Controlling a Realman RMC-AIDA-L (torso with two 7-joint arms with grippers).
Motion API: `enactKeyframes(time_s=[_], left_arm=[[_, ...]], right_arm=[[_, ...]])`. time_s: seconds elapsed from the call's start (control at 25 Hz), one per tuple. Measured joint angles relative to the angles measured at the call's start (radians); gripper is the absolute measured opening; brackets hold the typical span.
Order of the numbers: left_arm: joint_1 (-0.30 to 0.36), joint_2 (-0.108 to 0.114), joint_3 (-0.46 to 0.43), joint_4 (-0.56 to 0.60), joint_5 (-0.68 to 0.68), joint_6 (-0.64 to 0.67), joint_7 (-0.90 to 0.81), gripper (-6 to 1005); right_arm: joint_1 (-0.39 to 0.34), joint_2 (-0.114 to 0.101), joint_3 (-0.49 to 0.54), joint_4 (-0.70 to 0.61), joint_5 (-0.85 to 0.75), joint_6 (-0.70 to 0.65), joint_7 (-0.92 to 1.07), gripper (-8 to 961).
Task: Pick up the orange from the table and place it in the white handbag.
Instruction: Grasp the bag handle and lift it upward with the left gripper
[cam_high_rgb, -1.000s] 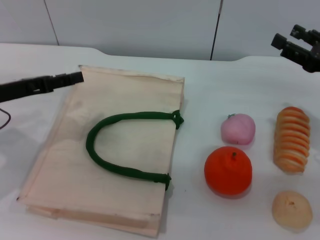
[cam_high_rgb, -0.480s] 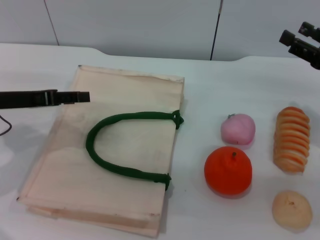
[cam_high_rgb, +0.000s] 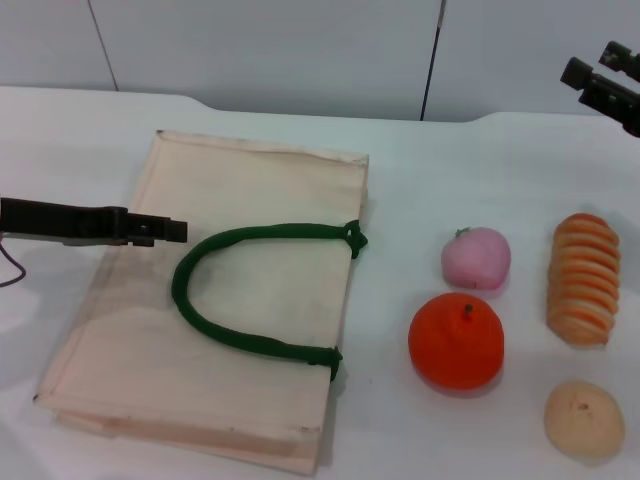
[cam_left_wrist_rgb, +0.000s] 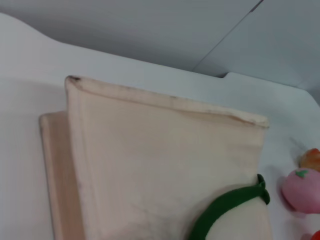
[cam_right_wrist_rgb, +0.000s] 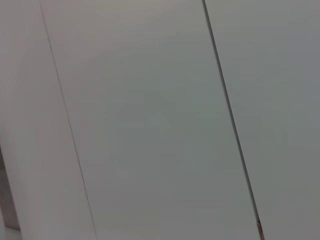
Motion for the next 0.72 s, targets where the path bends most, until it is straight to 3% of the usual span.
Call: enactKeyframes(time_s=[0.72], left_arm=[[-0.036,0.016,0.0,0.097,0.125,-0.093,-0.066,713]], right_arm=[[-0.003,0.004,0.015,0.0,0.002,0.004,-0.005,801]])
